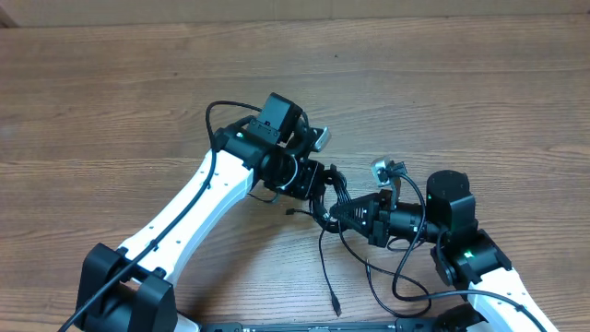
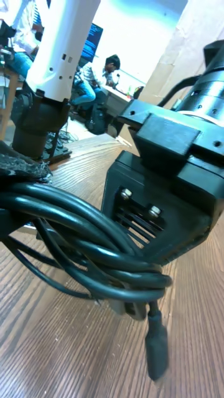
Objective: Untangle cables
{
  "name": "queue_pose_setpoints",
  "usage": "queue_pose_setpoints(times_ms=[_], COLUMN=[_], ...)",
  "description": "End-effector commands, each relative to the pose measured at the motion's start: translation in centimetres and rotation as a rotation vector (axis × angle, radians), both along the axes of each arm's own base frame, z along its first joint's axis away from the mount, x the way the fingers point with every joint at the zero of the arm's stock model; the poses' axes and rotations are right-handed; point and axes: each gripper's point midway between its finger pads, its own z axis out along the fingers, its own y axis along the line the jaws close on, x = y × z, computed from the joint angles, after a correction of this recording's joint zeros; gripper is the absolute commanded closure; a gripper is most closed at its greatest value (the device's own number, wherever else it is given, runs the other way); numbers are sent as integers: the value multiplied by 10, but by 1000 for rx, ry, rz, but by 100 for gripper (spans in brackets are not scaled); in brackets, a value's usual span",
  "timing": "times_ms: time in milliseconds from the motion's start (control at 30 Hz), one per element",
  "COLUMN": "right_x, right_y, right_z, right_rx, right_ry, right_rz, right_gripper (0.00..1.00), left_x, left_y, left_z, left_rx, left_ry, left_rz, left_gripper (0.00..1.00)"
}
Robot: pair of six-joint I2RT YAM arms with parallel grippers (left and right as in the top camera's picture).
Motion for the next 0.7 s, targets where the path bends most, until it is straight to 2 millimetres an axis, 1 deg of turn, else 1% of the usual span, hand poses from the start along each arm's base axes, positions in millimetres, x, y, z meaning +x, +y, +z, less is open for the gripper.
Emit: queue_pose_setpoints(times_ms=[0, 33, 167, 367, 400, 500, 533, 633, 667], right_x=[5, 18, 39, 45, 49, 55, 54, 51, 51], right_y=[1, -5, -16, -20, -26, -42, -44, -44, -44], right_z=[14, 8, -9, -30, -41, -61, -65, -68, -68], right_rx=[-7, -35, -78, -119, -149, -217, -231, -239, -238], right_ry=[-100, -75, 10, 92, 139, 215, 226, 242, 244], right_rz=[-22, -109, -251, -290, -346, -456, -465, -459, -456], right_gripper=[96, 96, 96, 96, 96, 96, 96, 96, 94], left_x=[-22, -37, -59, -61, -61, -62, -62, -55, -52], left_y=[-9, -12, -19, -20, -20, -19, -18, -18, -17], left_z=[7, 14, 32, 35, 34, 35, 35, 34, 33], left_rx=[-120, -190, -351, -376, -378, -384, -383, -382, -371], left_ry=[-68, -77, -107, -129, -137, -148, -151, -178, -180], left_rz=[-295, -401, -552, -581, -591, -609, -607, -601, -589], left_gripper=[95, 96, 95, 96, 96, 96, 95, 96, 96])
